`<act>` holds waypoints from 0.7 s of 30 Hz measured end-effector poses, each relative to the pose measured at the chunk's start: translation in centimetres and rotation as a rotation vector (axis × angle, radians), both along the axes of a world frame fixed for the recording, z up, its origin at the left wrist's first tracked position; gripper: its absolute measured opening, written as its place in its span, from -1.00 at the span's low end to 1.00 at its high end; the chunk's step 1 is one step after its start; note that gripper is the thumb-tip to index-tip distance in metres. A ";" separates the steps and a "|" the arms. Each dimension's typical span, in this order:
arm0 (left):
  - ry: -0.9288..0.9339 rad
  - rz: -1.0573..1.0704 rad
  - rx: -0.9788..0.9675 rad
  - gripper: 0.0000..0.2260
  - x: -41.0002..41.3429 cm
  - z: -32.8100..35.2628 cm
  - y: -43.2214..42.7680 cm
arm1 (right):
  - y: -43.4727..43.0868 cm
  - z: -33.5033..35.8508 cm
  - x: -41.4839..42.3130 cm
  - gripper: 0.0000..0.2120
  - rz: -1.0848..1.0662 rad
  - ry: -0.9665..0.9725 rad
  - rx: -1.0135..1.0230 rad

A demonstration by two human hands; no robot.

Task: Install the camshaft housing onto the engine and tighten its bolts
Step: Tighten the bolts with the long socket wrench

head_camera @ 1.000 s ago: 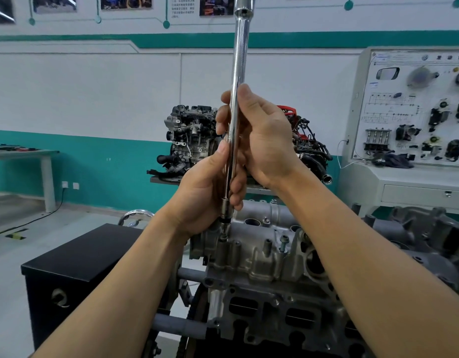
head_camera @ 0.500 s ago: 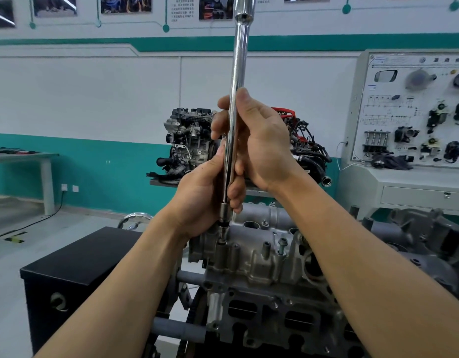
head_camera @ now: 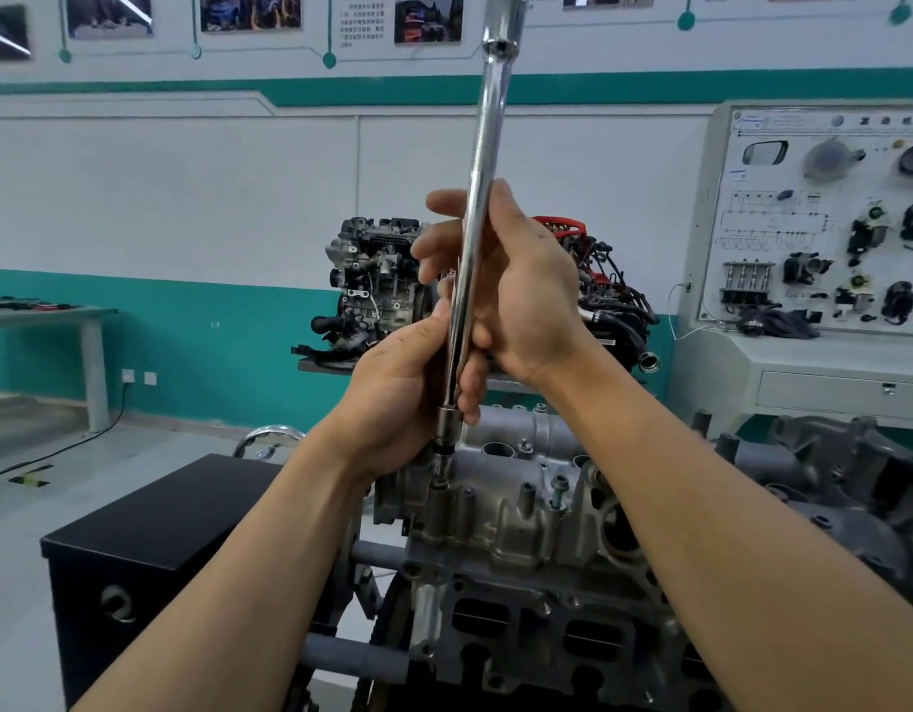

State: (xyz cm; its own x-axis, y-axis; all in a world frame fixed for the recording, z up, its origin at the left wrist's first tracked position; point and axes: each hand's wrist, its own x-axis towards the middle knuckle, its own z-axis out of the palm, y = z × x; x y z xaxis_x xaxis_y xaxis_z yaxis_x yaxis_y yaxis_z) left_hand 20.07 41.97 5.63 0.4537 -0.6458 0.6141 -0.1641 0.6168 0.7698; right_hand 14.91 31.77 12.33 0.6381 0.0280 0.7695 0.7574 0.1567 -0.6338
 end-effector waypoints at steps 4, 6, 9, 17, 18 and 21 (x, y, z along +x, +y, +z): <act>0.018 0.000 -0.001 -0.49 0.2 0.1 0.0 | 0.2 0.0 -0.1 -0.69 -0.042 -0.027 -0.034; 0.010 -0.021 -0.011 -0.49 0.2 0.1 0.0 | 0.3 0.1 0.0 -0.72 -0.068 -0.066 -0.013; -0.030 -0.021 -0.033 -0.58 0.2 -0.1 0.0 | 0.2 0.1 0.2 -0.80 -0.140 -0.105 0.035; -0.075 0.036 -0.046 -0.69 0.2 -0.3 0.0 | 0.2 0.0 0.2 -0.76 -0.190 -0.070 0.028; -0.073 0.026 -0.041 -0.66 0.2 -0.3 0.0 | 0.2 0.0 0.1 -0.72 -0.161 -0.046 0.033; -0.067 0.015 -0.015 -0.62 0.2 -0.3 0.0 | 0.1 0.1 0.1 -0.59 -0.099 0.008 0.032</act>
